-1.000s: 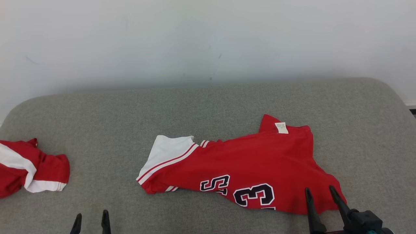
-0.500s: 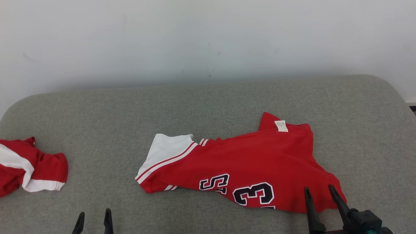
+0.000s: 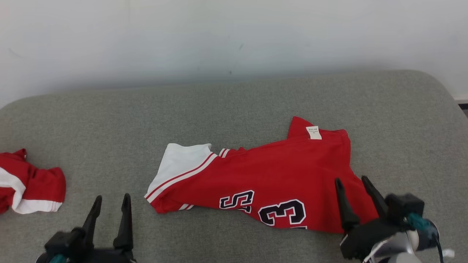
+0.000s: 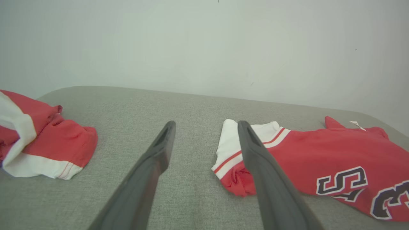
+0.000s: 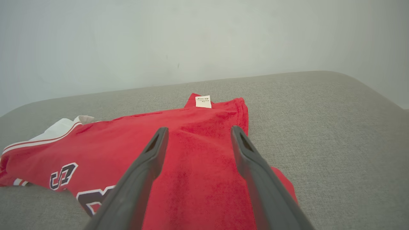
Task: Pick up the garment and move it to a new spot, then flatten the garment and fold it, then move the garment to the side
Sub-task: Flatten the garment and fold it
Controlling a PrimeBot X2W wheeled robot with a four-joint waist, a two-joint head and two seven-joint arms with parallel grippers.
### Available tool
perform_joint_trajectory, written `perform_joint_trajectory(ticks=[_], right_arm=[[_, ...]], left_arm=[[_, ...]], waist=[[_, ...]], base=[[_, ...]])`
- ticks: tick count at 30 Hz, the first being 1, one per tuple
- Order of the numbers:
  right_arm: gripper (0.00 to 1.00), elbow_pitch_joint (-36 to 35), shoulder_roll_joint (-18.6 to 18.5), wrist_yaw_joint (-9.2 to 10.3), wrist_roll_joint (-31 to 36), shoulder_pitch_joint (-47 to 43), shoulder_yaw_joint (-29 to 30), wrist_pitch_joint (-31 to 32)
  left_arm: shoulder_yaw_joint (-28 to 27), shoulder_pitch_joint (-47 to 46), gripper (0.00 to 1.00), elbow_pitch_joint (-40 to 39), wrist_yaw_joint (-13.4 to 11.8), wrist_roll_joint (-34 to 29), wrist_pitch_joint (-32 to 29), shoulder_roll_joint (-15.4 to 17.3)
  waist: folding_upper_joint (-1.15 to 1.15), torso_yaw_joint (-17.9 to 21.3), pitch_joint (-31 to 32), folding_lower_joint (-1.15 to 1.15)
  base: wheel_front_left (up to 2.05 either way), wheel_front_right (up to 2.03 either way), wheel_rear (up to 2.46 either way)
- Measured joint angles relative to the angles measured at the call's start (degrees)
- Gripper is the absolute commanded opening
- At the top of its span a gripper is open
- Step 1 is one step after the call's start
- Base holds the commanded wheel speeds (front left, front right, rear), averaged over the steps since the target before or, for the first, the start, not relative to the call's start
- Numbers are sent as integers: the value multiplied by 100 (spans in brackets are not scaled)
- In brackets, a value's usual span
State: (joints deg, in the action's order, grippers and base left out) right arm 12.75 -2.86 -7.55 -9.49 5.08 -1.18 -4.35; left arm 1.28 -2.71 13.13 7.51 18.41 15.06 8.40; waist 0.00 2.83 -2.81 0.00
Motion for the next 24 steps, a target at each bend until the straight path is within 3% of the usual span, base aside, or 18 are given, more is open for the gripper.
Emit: perform_joint_trajectory(ticks=[3, 8, 13, 18, 24], right_arm=[[100, -26, -8, 0, 0, 499, -48, 705], [100, 87, -216, 0, -187, 1481, -320, 2045], [100, 246, -283, 0, -392, 2477, -580, 2954], [100, 434, -289, 1, -471, 3146, -736, 3353], [100, 616, -281, 0, -514, 3465, -757, 3407]], left_arm=[[477, -555, 100, 290, 1, 419, -312, 349], [953, -1648, 100, 417, 1, 1547, -1428, 1042], [1079, -2494, 100, 615, 0, 2907, -3207, 1641], [836, -3041, 100, 697, -134, 3849, -4710, 2017], [775, -3144, 100, 348, -450, 4043, -5451, 2391]], waist=[[0, 61, -152, 0], [1, 221, -455, 1], [1, 438, -822, 2], [1, 701, -1184, 2], [1, 1044, -1530, 2]], base=[[0, 0, 0], [0, 0, 0], [0, 0, 0], [0, 0, 0], [0, 0, 0]])
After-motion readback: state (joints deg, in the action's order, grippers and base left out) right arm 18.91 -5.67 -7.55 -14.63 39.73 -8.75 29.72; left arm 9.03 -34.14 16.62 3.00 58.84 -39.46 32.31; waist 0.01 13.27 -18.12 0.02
